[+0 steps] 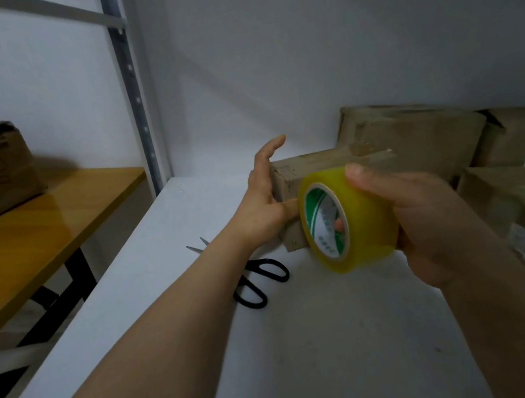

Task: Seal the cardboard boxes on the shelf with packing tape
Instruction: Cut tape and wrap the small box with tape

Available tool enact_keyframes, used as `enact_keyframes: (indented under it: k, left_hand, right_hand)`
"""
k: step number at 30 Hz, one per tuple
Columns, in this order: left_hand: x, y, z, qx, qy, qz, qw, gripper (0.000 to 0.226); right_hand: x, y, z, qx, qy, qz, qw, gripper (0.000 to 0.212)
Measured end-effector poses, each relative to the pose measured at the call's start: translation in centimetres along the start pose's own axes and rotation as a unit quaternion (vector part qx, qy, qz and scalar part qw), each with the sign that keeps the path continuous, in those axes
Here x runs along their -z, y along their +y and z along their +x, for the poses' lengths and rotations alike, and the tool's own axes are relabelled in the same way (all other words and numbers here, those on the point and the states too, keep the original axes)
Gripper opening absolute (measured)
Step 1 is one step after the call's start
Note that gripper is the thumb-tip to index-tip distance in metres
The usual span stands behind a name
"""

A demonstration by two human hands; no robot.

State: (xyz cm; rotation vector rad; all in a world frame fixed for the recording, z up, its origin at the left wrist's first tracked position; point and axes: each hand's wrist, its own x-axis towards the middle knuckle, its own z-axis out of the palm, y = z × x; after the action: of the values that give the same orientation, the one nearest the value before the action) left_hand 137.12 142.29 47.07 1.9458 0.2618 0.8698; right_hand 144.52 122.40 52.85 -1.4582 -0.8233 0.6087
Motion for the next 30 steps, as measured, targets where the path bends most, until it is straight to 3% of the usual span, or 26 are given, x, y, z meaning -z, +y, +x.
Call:
enact_keyframes:
  k: [6, 8, 11, 16, 19, 23, 30]
  left_hand:
    - [-0.3, -0.3, -0.4, -0.033, -0.007, 0.09, 0.995, 0.054]
    - [0.0, -0.3, -0.7, -0.026, -0.025, 0.106, 0.994, 0.059]
    - [0.6, -0.1, -1.1, -0.006, -0.079, 0.106, 0.991, 0.087]
    - [0.6, -0.1, -1.5, 0.01, -0.088, 0.043, 0.995, 0.096]
    - [0.5, -0.6, -1.3, 0.031, -0.081, 0.028, 0.996, 0.1]
    - [0.9, -0.7, -0.8, 0.073, -0.032, -0.057, 0.995, 0.102]
    - [1.1, 0.3, -0.7, 0.189, -0.021, -0.143, 0.971, 0.071]
  right_hand:
    - [0.7, 2.2, 1.6, -0.082, 0.001, -0.013, 0.997, 0.041]
    - [1.0, 2.7, 1.9, -0.091, 0.004, 0.006, 0.996, 0.04]
    - [1.3, 3.1, 2.0, -0.096, 0.002, 0.039, 0.995, 0.036]
    - [1.4, 3.5, 2.4, -0.104, -0.014, 0.081, 0.991, 0.051]
    - [1.4, 3.4, 2.2, -0.064, -0.027, 0.089, 0.994, 0.048]
    - [0.6, 3.0, 1.7, 0.066, -0.094, 0.154, 0.981, 0.037]
    - [-0.7, 3.2, 3.2, 0.176, -0.106, 0.19, 0.96, 0.045]
